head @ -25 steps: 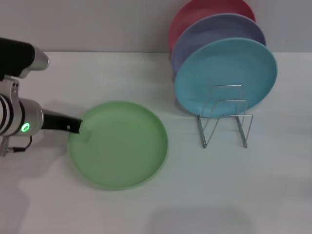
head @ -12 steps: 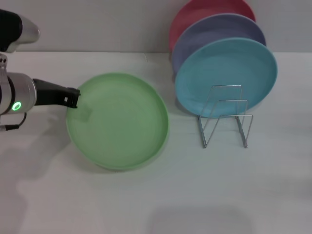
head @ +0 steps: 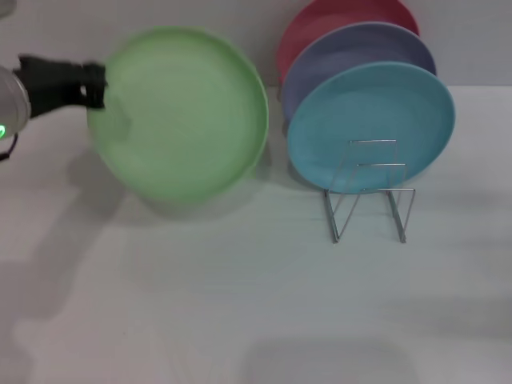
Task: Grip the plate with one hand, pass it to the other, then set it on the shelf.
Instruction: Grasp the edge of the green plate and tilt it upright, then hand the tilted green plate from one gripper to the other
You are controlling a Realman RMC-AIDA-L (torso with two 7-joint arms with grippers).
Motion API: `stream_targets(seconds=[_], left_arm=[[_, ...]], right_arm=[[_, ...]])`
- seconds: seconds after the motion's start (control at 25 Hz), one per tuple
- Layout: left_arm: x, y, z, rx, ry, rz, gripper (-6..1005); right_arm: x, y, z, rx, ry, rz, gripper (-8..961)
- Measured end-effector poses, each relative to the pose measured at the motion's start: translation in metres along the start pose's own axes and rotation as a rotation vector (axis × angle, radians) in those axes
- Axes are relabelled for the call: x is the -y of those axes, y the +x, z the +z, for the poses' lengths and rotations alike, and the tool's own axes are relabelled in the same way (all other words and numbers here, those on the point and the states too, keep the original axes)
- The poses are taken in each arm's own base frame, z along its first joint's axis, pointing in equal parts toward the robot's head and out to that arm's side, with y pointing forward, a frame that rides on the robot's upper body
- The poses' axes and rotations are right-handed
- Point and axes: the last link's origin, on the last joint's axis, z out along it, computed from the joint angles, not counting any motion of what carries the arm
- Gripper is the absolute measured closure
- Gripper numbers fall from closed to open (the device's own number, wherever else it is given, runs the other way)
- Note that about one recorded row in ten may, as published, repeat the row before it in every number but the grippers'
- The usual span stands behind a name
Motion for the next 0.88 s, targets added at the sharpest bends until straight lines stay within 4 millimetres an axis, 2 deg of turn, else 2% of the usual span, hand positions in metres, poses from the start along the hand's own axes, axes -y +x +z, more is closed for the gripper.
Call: stream_targets(seconds=[0.04, 0.08, 0.2, 0.24, 0.28, 0.32, 0.36, 0.4, 0.44, 0.48, 0.52, 0.56, 0.6, 0.64, 0.68, 0.72, 0.76, 0.8, 0.88], left_arm=[[0.0, 0.002, -0.001, -0.062, 0.025, 0.011, 964], [0.0, 0.002, -0.001, -0.062, 0.025, 0.011, 964], [-0.002, 0.004, -0.005, -0.176, 0.07, 0.036, 963], [-0.006, 0.002, -0.007, -0.225, 0.089, 0.062, 962], [-0.006, 0.002, -0.007, -0.225, 0.089, 0.062, 962], [-0.008, 0.001, -0.008, -0.241, 0.093, 0.07, 961], [-0.01, 0.0, -0.009, -0.263, 0.101, 0.072, 961], [-0.011, -0.001, -0.009, -0.266, 0.102, 0.07, 961], [-0.011, -0.003, -0.009, -0.266, 0.103, 0.066, 960], [-0.011, -0.003, -0.009, -0.266, 0.103, 0.066, 960], [-0.012, -0.004, -0.008, -0.265, 0.103, 0.064, 959], [-0.014, -0.005, -0.006, -0.268, 0.099, 0.064, 959], [-0.014, -0.005, -0.006, -0.268, 0.099, 0.064, 959], [-0.016, -0.006, -0.005, -0.273, 0.096, 0.064, 958], [-0.018, -0.007, -0.005, -0.275, 0.094, 0.064, 958], [-0.019, -0.008, -0.004, -0.275, 0.092, 0.064, 957], [-0.021, -0.01, -0.002, -0.271, 0.086, 0.063, 957], [-0.021, -0.01, -0.002, -0.271, 0.086, 0.063, 957], [-0.023, -0.011, -0.001, -0.266, 0.08, 0.061, 956]], right_arm=[[-0.01, -0.007, 0.018, 0.031, -0.094, 0.05, 145], [-0.01, -0.007, 0.018, 0.031, -0.094, 0.05, 145], [-0.025, -0.013, 0.043, 0.045, -0.203, 0.104, 145], [-0.038, -0.013, 0.061, 0.036, -0.27, 0.133, 145], [-0.038, -0.013, 0.061, 0.036, -0.27, 0.133, 144], [-0.045, -0.014, 0.073, 0.02, -0.308, 0.143, 144], [-0.06, -0.013, 0.095, -0.045, -0.371, 0.16, 144], [-0.06, -0.013, 0.095, -0.045, -0.371, 0.16, 144], [-0.08, -0.014, 0.119, -0.13, -0.433, 0.157, 144], [-0.08, -0.014, 0.119, -0.13, -0.433, 0.157, 144], [-0.092, -0.016, 0.131, -0.168, -0.466, 0.15, 144], [-0.113, -0.019, 0.146, -0.258, -0.506, 0.147, 145], [-0.113, -0.019, 0.146, -0.258, -0.506, 0.147, 145], [-0.137, -0.021, 0.156, -0.362, -0.549, 0.145, 145], [-0.137, -0.021, 0.156, -0.362, -0.549, 0.145, 145], [-0.149, -0.022, 0.159, -0.408, -0.578, 0.139, 145], [-0.173, -0.023, 0.161, -0.488, -0.644, 0.138, 144], [-0.173, -0.023, 0.161, -0.488, -0.644, 0.138, 144], [-0.198, -0.024, 0.159, -0.577, -0.716, 0.138, 144]])
